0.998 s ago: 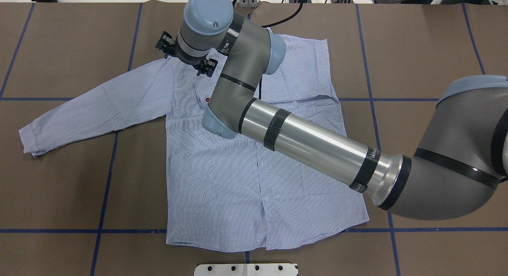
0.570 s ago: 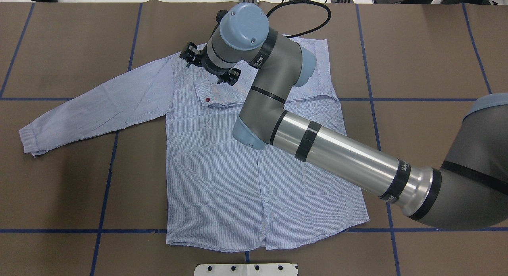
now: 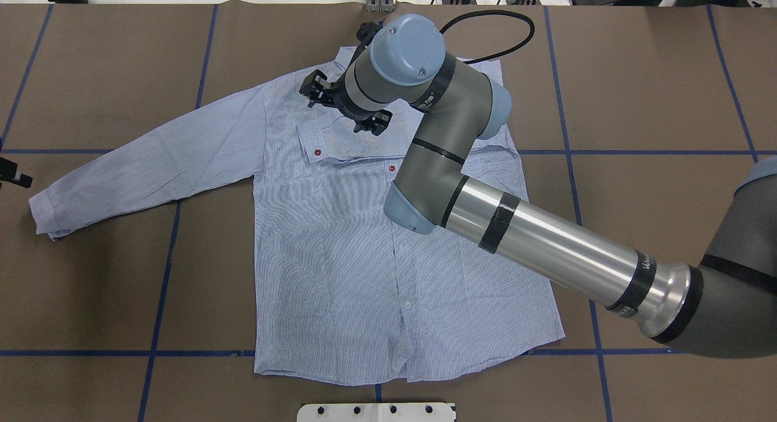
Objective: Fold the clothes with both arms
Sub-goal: 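Grasp the other sleeve cuff with the left gripper while the right gripper waits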
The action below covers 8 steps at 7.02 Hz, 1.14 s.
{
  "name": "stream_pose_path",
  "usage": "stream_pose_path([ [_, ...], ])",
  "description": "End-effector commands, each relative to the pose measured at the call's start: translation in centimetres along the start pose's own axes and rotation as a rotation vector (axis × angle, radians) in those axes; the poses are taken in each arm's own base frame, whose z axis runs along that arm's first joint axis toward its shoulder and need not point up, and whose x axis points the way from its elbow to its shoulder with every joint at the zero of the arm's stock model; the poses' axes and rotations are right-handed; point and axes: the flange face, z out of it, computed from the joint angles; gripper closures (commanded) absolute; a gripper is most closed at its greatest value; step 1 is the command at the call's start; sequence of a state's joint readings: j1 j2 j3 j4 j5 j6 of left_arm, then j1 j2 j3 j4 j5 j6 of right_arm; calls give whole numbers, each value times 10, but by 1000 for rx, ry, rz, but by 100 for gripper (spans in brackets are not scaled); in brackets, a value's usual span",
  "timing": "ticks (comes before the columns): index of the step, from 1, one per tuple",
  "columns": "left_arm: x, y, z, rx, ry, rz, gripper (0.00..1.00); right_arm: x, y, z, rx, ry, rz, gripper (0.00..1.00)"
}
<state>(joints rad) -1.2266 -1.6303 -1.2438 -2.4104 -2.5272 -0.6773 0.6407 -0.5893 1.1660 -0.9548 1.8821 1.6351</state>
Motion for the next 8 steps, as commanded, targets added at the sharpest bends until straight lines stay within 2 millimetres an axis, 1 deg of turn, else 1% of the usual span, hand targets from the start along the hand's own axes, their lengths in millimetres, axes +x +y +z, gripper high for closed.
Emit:
stream_pose_path([
  [1,-1,6,13,-31,1,-12,22,6,0,0,-1,1,-1,2],
  [2,3,6,18,-41,1,-3,24,6,0,0,1,1,-2,2],
  [4,3,7,27,-56,-4,-4,26,9,0,2,-1,5,0,2],
  [7,1,9,32,-65,-7,-5,31,12,0,3,0,8,0,2],
  [8,2,8,32,-64,-7,-4,32,12,0,3,0,8,2,2],
])
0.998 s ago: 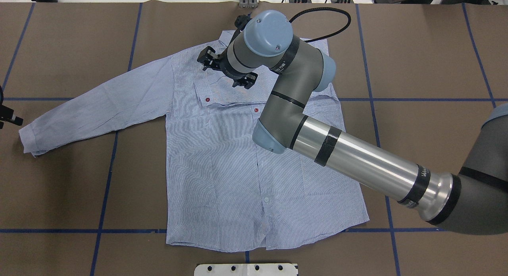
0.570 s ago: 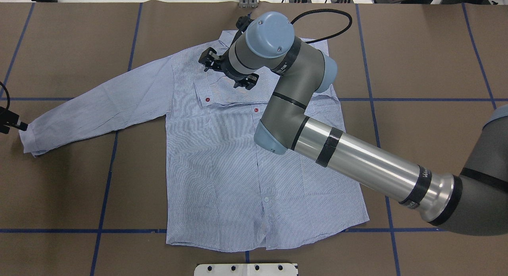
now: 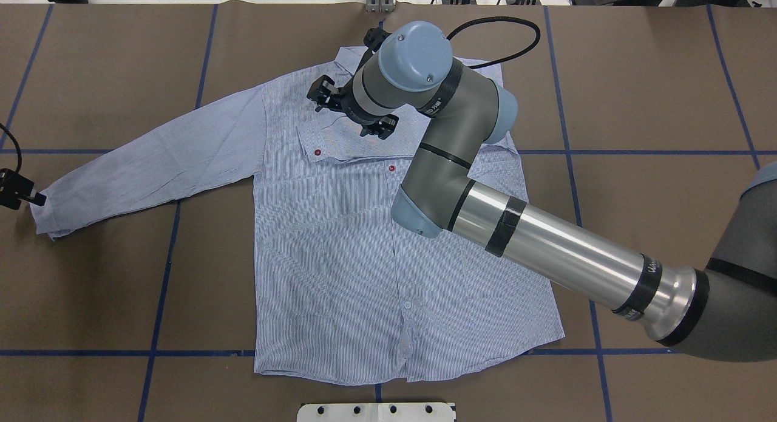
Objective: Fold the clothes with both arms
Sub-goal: 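Grasp the other sleeve cuff with the left gripper while the right gripper waits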
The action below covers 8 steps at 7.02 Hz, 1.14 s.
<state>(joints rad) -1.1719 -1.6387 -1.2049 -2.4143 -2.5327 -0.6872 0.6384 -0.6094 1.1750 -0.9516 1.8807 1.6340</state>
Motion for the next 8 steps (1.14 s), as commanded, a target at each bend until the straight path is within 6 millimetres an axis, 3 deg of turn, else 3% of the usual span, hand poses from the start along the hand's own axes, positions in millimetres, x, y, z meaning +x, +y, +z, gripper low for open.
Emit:
stream_pose_path([
  [1,0,0,2,-2,-3,1,32,2,-1,0,1,2,2,2],
  [4,1,1,5,-7,-5,3,38,5,-1,2,-1,5,4,2],
  [6,-1,1,6,-9,-7,-1,47,5,-1,2,-1,5,4,2],
  [7,-1,1,6,-8,-7,1,56,5,-2,2,0,5,5,2],
  [8,-1,1,6,-8,-7,1,71,4,-1,-1,0,-1,4,2],
])
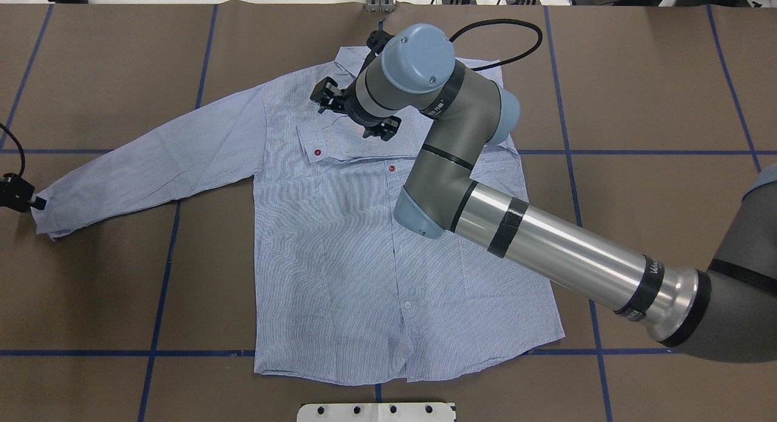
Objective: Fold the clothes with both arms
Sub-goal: 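Grasp the other sleeve cuff with the left gripper while the right gripper waits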
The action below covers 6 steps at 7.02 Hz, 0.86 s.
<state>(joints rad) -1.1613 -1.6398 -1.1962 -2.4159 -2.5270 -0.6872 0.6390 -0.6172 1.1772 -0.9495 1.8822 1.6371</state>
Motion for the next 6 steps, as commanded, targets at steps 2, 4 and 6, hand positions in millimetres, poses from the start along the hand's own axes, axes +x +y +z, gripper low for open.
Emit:
stream_pose_path([
  [2,0,0,0,-1,0,-1,100,5,-1,-3,-1,-4,-1,2],
  [4,11,-2,-6,8,15,12,100,9,1,-8,-5,-11,-2,2],
  [6,75,-7,-38,59,73,-46,100,37,-8,-27,-28,-20,-2,2],
])
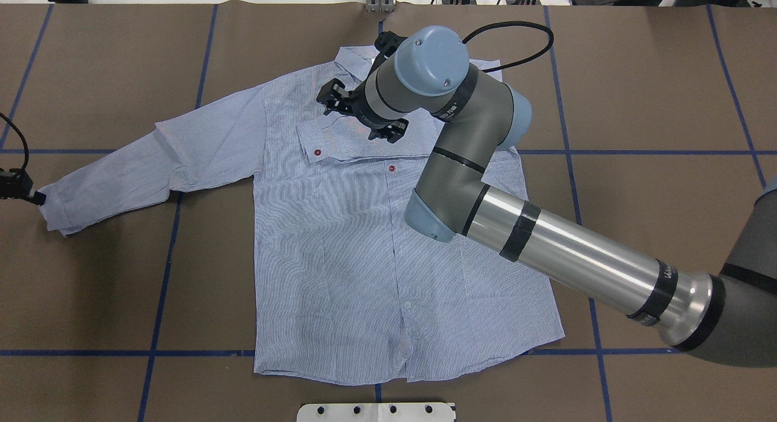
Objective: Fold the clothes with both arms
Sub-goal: 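Carry the cuff with the left gripper toward the collar while the right arm withdraws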
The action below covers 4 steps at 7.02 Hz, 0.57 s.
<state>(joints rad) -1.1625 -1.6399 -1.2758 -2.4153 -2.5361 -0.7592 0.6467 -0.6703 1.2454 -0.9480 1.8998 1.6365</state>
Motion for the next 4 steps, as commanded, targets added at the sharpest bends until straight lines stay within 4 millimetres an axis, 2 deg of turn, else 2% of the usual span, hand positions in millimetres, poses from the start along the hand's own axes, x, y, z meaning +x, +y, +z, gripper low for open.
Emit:
stream_pose_path([
  [1,84,-2,-41,56,81,-69,100,49,-28,-36,-41,-3,1,2],
  [2,132,-11,-59,76,130,-111,100,79,-44,-52,-63,9,-2,2],
  [3,188,-30,-69,83,181,-182,100,120,-65,-73,-44,24,-12,1],
  [4,272,-45,-58,48,234,-231,100,163,-90,-95,-32,47,-64,1],
])
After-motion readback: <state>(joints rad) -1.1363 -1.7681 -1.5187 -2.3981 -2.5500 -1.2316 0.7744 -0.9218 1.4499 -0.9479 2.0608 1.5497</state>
